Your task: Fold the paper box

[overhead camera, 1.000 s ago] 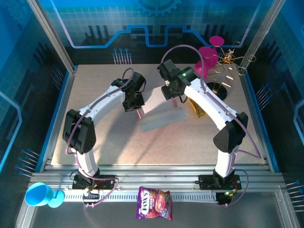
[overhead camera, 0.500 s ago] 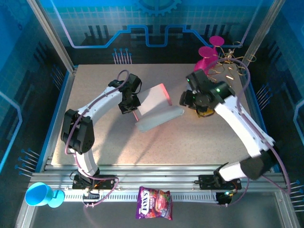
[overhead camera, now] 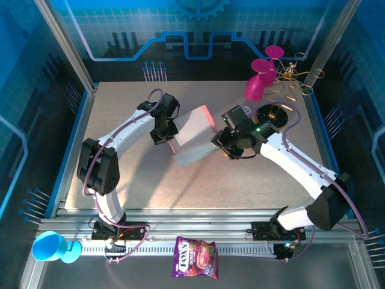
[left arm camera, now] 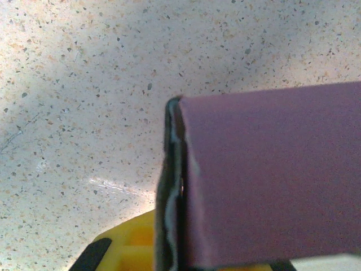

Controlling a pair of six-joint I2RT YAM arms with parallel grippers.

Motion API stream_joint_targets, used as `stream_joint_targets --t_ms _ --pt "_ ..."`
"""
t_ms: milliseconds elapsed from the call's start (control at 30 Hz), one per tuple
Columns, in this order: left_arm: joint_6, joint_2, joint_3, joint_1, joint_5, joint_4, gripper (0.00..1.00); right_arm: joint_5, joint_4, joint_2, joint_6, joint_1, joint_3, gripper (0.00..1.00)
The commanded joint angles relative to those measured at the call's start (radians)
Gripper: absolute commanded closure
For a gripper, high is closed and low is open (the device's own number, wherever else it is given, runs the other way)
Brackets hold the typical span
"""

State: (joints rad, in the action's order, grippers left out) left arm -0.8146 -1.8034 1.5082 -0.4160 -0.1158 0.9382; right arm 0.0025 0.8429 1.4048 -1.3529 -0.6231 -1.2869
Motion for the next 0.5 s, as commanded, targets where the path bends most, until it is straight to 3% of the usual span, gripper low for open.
stream_joint_targets --t_ms 0,100,300,333,367,467 --pt "-0.027 0.031 -0.008 0.005 0.003 0.022 1.00 0.002 -0.045 0.037 -0.016 -0.003 -0.002 0.54" --pt "-0.030 0.035 -0.015 0.005 0.009 0.016 1.00 0.006 -0.025 0.073 -0.001 -0.007 -0.027 0.65" --pt "-0.039 0.055 -0.030 0.003 0.046 -0.004 1.00 0.093 0.041 0.108 0.053 -0.013 -0.062 0.97" --pt "-0.040 0.061 -0.032 0.004 0.066 -0.012 0.91 0.118 0.050 0.114 0.079 -0.012 -0.072 1.00" --pt "-0.041 0.065 -0.031 0.003 0.088 -0.012 0.75 0.150 0.064 0.119 0.111 -0.012 -0.084 1.00" --pt "-0.065 0.103 -0.037 -0.002 0.155 -0.005 0.48 0.226 0.105 0.142 0.239 0.005 -0.141 1.00"
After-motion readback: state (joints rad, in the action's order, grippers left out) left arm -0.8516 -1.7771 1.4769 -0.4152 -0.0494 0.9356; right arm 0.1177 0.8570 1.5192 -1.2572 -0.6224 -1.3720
